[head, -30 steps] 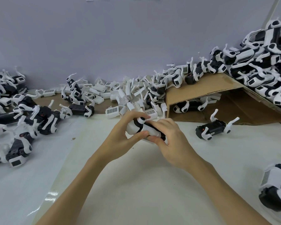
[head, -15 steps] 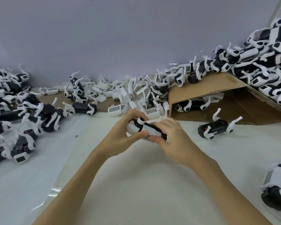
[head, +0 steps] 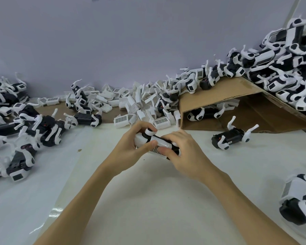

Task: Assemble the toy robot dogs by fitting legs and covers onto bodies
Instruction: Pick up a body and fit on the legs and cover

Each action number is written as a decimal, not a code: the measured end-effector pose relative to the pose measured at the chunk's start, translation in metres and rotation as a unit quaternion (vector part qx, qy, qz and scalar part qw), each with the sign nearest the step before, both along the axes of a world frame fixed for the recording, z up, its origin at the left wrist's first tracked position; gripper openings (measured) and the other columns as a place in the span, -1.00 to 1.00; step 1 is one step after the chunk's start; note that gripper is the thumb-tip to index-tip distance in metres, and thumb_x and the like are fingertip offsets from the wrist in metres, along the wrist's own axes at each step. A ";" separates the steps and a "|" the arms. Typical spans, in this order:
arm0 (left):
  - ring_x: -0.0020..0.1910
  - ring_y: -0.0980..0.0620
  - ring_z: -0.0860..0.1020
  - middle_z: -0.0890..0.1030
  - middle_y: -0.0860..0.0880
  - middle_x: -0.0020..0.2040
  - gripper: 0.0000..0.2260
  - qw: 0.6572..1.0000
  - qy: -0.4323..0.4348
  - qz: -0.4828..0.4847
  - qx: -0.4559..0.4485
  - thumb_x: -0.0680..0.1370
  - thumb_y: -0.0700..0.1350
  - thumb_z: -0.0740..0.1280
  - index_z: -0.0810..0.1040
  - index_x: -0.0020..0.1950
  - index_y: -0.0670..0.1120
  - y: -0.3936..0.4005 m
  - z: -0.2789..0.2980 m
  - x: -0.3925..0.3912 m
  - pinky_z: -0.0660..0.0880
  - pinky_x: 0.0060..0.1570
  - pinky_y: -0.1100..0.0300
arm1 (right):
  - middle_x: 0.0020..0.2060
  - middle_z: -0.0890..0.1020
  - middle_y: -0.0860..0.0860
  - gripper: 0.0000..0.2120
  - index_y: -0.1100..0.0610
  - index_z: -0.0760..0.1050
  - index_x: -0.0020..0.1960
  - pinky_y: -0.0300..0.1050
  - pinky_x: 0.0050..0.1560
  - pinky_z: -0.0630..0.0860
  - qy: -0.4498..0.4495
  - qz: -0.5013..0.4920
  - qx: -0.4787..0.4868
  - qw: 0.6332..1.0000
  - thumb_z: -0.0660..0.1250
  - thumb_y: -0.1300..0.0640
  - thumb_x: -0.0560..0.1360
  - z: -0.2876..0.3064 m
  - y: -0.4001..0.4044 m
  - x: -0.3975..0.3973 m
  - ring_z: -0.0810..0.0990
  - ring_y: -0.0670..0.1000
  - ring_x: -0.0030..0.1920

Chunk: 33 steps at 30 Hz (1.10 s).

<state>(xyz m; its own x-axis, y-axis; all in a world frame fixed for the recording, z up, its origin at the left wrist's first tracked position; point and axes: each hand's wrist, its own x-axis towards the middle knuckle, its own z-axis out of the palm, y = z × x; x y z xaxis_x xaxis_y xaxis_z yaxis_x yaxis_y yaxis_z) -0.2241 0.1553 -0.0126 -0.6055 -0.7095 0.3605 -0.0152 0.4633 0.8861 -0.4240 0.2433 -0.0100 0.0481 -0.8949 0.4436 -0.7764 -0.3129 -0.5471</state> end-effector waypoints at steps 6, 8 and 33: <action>-0.02 -0.23 0.55 0.59 -0.01 0.08 -0.75 0.999 0.032 0.001 0.014 0.61 -0.08 0.47 0.56 0.26 -0.05 0.003 0.002 -0.003 0.52 -0.03 -0.06 | -0.07 0.55 -0.29 -0.79 0.10 0.64 0.13 -0.15 0.18 0.36 -0.006 -0.011 -0.033 0.999 0.42 -0.02 0.61 0.003 0.002 -0.001 0.44 -0.14 0.09; 0.02 -0.05 0.58 0.60 0.06 0.09 -0.75 0.999 0.034 0.004 0.024 0.60 -0.06 0.48 0.58 0.26 -0.04 0.001 0.003 -0.002 0.54 0.04 0.02 | -0.06 0.59 -0.27 -0.75 0.03 0.64 0.14 -0.13 0.20 0.39 -0.032 0.000 -0.001 0.999 0.40 -0.12 0.61 0.003 0.002 -0.001 0.46 -0.15 0.10; 0.18 -0.07 0.61 0.66 0.07 0.18 -0.63 0.994 -0.023 0.038 -0.098 0.61 0.01 0.50 0.52 0.39 0.05 0.004 0.000 -0.002 0.52 0.19 0.19 | -0.06 0.59 -0.25 -0.76 -0.04 0.59 0.18 0.04 0.17 0.54 -0.100 0.011 0.092 0.991 0.44 -0.13 0.58 0.005 0.003 -0.004 0.58 -0.08 0.08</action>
